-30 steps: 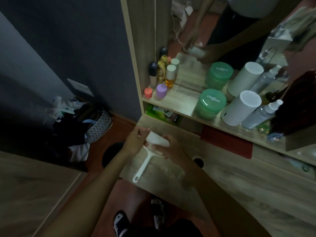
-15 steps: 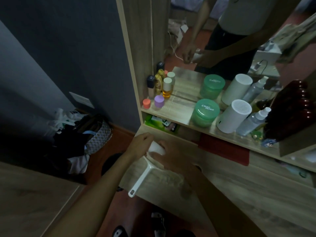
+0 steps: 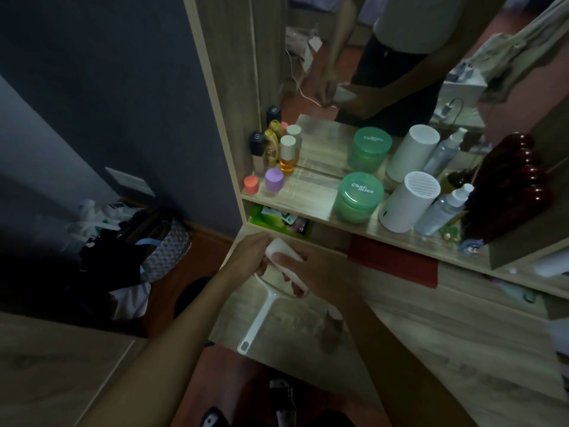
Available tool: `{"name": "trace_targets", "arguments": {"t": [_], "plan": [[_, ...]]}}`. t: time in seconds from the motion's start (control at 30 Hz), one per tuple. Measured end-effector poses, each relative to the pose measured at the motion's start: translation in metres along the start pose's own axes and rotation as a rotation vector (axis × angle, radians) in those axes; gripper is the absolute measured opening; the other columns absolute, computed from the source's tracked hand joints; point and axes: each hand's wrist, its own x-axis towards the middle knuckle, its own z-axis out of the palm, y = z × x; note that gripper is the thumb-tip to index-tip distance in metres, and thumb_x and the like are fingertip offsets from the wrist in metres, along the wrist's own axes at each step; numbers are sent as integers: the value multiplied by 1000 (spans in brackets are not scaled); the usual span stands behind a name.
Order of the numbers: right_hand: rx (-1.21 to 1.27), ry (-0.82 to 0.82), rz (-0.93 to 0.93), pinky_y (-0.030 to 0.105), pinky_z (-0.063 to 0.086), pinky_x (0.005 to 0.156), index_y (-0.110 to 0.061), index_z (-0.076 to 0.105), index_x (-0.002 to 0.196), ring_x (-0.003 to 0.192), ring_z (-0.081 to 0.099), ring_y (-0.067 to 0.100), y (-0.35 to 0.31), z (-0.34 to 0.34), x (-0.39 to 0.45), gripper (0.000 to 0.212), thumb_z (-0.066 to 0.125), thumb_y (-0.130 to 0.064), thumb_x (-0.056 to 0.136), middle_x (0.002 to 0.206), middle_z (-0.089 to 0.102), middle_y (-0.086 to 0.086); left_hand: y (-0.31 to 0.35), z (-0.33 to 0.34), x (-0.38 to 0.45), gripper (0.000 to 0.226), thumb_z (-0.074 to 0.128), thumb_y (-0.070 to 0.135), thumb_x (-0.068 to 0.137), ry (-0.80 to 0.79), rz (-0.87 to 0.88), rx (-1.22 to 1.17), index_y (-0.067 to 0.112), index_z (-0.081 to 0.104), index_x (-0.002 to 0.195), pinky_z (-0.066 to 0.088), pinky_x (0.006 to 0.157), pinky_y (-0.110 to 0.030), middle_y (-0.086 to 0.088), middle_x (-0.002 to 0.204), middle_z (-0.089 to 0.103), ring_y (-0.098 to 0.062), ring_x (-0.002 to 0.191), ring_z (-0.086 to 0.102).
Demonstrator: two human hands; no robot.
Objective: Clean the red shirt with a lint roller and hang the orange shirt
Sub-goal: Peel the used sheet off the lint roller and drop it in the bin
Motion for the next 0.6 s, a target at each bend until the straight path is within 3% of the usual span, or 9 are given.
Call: {"name": "trace_targets", "arguments": {"t": [0.07,0.17,0.27,0.4,0.5,0.6], "plan": [[36,87,21,15,43,48,-12,67,107,49,59,2,-2,-3,3,41,61,-49,89,70,66,4,1,4,4,34,38,22,98,10,-9,-121,13,51,68,27,43,-25,-5,49,43,-16,39,37],[322,234,-34,25,46,43,-11,67,103,48,57,15,-5,-1,13,32,67,-40,88,71,62,10,-7,8,16,47,41,41,99,7,-104,-241,19,44,57,21,39,-19,2,46,35,-13,37,29],[428,352,-111,23,46,40,-13,66,94,46,56,9,-15,-14,16,17,66,-30,90,69,60,4,-35,10,24,55,36,46,99,52,-225,-309,21,34,50,22,43,-22,7,41,30,-13,37,27],[484,330,-70,24,45,37,-10,65,92,44,54,14,-15,-18,18,20,65,-30,91,62,57,5,-72,14,32,57,34,49,99,198,-371,-304,17,35,52,30,50,-28,3,38,34,-19,45,36],[582,277,42,23,40,36,-8,63,94,42,51,16,-4,-16,17,26,66,-33,89,58,56,5,-91,22,36,55,33,49,99,227,-439,-253,13,46,60,38,59,-30,-8,59,51,-24,61,51],[585,279,122,23,37,36,-10,62,89,43,49,18,11,-14,14,25,66,-35,89,57,57,5,-101,29,38,53,32,53,98,238,-457,-243,12,50,68,40,62,-30,-13,74,55,-22,65,52]]}}
